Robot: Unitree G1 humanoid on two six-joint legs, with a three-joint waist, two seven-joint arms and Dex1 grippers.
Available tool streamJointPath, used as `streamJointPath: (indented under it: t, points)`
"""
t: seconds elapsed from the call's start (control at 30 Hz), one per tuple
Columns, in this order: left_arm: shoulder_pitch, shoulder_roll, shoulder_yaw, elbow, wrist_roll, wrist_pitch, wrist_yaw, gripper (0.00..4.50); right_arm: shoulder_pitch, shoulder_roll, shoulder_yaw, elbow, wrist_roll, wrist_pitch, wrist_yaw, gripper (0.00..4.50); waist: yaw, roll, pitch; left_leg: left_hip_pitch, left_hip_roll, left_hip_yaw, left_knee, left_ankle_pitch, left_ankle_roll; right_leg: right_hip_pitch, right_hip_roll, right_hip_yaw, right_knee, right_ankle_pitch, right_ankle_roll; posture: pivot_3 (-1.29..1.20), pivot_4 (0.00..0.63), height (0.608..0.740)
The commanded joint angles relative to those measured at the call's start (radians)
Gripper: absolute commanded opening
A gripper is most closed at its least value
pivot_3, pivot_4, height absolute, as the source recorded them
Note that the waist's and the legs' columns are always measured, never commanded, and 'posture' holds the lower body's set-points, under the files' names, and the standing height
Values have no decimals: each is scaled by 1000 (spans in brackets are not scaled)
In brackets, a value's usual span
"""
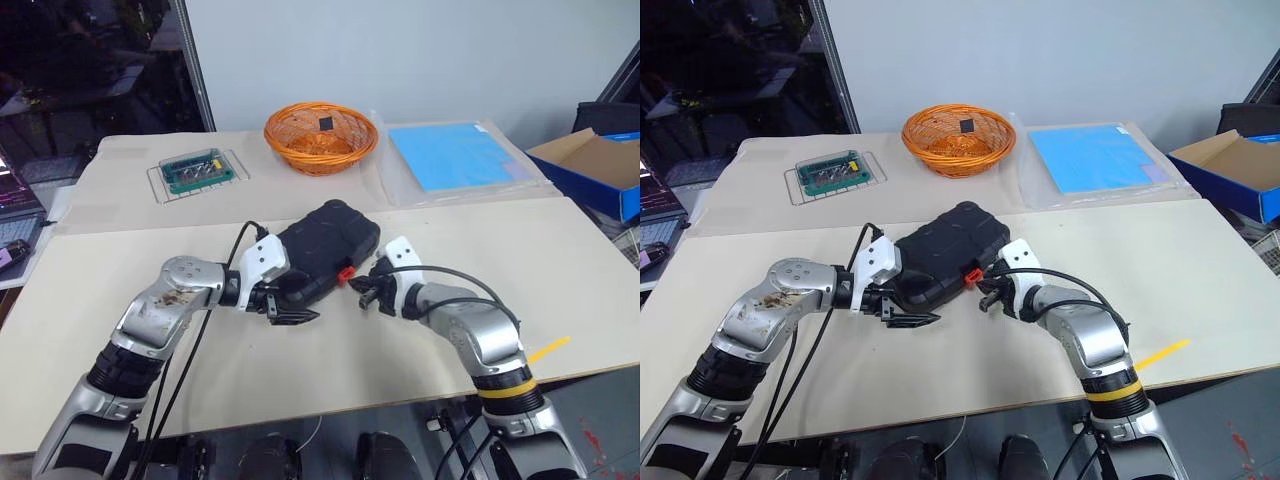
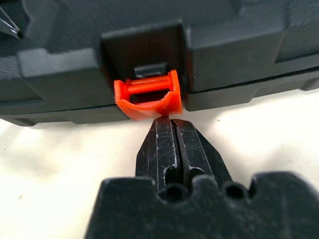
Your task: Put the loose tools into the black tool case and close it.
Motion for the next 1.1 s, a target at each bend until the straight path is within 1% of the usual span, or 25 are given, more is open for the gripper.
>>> streamJointPath:
  t: [0.03,0.2,0.3,0.47,0.57,0.67,0.7,0.73,0.77,0.8,0.93,0.97,1.0,1.03,1.1]
  points:
    - [44,3,-64,57,37,37,-4,4500,-68,16,-28,-89,35,-8,8,42,-1,0,0,0,0,0,0,0,0,0,0,0,0,0,0,0,150,740]
    - [49,2,-68,52,37,40,-1,4500,-98,36,-15,-56,25,-15,9,42,-1,1,0,2,0,0,-5,0,0,0,0,0,0,0,0,0,150,740]
    - [52,0,-71,48,37,45,2,4500,-128,63,1,0,11,-38,13,42,1,1,0,4,0,0,-7,1,-1,1,0,0,-1,-1,-2,0,150,740]
    - [62,-2,-63,43,39,35,10,4500,-136,80,16,41,-4,-69,28,42,8,1,-1,5,-2,0,-10,4,-6,1,0,0,-1,-1,-3,0,150,740]
    - [82,-10,-27,33,28,-11,20,4500,-105,69,-32,-40,34,-109,47,42,8,1,-1,4,-3,0,-10,4,-5,2,-1,0,-2,-1,-2,0,150,740]
    - [120,-59,56,1,-11,-120,49,4500,-56,56,-78,-153,57,-161,56,42,7,1,-1,2,-3,0,-12,4,-4,3,-1,1,-2,-2,-1,0,150,740]
    - [134,-85,92,-15,-14,-171,79,4500,-38,56,-102,-189,77,-178,61,305,7,1,-1,1,-3,0,-12,5,-3,2,-1,1,-2,-2,-1,0,150,740]
    - [143,-108,150,-46,-84,-124,94,4500,-7,52,-144,-250,118,-173,65,595,7,1,-1,0,-3,0,-12,6,-2,1,-1,0,-2,-2,-1,0,150,740]
    - [152,-127,207,-73,-146,-87,115,4500,25,38,-171,-306,145,-162,71,755,8,1,0,-1,-3,0,-13,8,2,1,-1,0,-2,-2,-1,0,150,740]
    - [176,-128,263,-116,-210,-54,121,4500,75,2,-200,-380,177,-146,95,1086,8,0,0,-1,-3,0,-13,8,2,0,-1,0,-2,-2,-1,0,150,740]
    - [302,-67,387,-233,-308,23,139,4500,233,-157,-310,-553,269,-92,160,2495,7,-1,1,-6,-3,-1,-13,7,4,-2,-1,-1,-3,-3,1,0,150,740]
    - [341,-42,417,-255,-325,38,137,4500,269,-197,-352,-581,292,-82,175,2757,6,-1,1,-6,-4,-1,-13,7,4,-1,-1,-1,-3,-4,1,0,150,740]
    - [378,-21,446,-275,-342,51,135,4500,302,-231,-397,-602,322,-72,187,3203,5,-1,1,-6,-4,-1,-13,6,4,-1,-1,-1,-4,-4,2,0,150,740]
    - [411,-3,473,-293,-358,61,134,4500,334,-266,-441,-619,343,-65,200,3442,5,-1,2,-6,-4,-1,-13,6,5,-1,-1,-1,-6,-4,2,0,150,740]
    - [507,38,542,-343,-389,77,122,4500,438,-350,-566,-647,365,-57,251,4214,8,-1,2,-6,-4,-1,-13,5,4,-1,-1,-1,-8,-4,3,0,150,740]
